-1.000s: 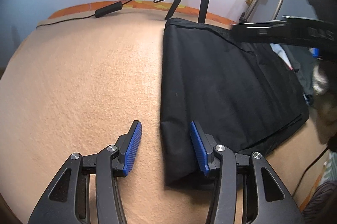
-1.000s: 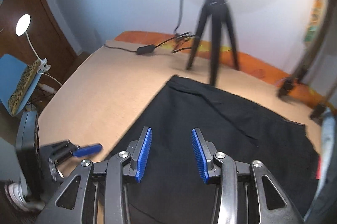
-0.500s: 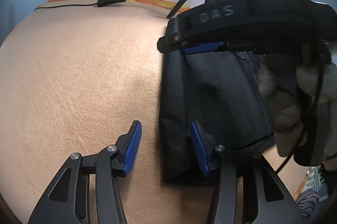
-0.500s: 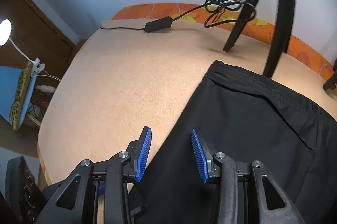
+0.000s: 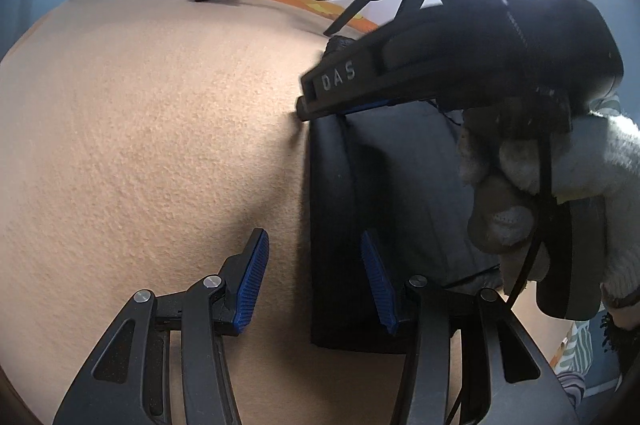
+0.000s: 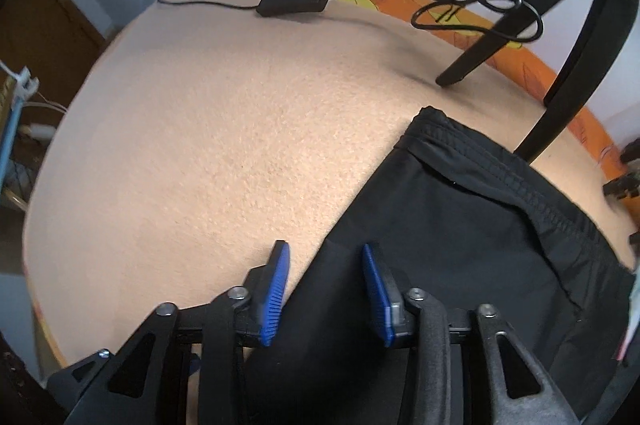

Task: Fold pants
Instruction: 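Move both tools to the end of the folded black pants strip, then close both tools on the end of the pants strip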

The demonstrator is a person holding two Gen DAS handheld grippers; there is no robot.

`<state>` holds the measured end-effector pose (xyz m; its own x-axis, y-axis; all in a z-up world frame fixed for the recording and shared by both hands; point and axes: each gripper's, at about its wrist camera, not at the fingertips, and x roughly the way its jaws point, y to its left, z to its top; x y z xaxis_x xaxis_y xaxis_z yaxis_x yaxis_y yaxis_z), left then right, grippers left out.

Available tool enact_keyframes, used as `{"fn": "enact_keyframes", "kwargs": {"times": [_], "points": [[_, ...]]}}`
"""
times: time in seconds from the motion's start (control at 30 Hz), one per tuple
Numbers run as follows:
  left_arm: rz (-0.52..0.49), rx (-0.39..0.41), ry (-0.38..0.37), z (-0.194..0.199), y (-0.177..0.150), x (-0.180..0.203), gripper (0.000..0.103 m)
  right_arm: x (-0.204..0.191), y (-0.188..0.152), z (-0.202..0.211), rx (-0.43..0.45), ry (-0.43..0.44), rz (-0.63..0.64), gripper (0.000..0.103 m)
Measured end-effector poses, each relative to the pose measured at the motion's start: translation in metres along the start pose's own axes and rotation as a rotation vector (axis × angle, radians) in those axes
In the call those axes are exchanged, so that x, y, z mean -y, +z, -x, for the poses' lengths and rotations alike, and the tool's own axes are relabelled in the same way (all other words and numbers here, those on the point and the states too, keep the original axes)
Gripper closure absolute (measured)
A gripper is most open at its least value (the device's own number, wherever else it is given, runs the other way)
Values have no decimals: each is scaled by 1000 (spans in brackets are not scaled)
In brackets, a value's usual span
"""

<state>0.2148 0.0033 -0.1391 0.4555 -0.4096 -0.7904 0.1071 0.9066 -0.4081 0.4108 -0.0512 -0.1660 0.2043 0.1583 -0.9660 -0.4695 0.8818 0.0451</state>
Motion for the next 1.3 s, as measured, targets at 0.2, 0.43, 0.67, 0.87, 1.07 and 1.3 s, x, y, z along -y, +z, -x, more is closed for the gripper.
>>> {"fn": "enact_keyframes", "kwargs": {"times": [0.2,0.43,0.67,0.87,1.07,1.3], "points": [[-8,5,11,-1,-1,3,56,11,-4,5,16,77,-53,97],[-10,18,3,-3,-1,6,49,27,-8,15,69,145,-97,102],[-17,31,-7,-6,-2,11,96,44,-12,29,100,202,-128,103],[-62,98,-16,12,-3,27,97,39,-4,36,105,158,-79,59],[-90,111,-17,15,-6,38,98,26,5,37,81,94,-27,61],[-119,118,-9,16,-6,46,98,15,4,15,9,-19,18,67]]}}
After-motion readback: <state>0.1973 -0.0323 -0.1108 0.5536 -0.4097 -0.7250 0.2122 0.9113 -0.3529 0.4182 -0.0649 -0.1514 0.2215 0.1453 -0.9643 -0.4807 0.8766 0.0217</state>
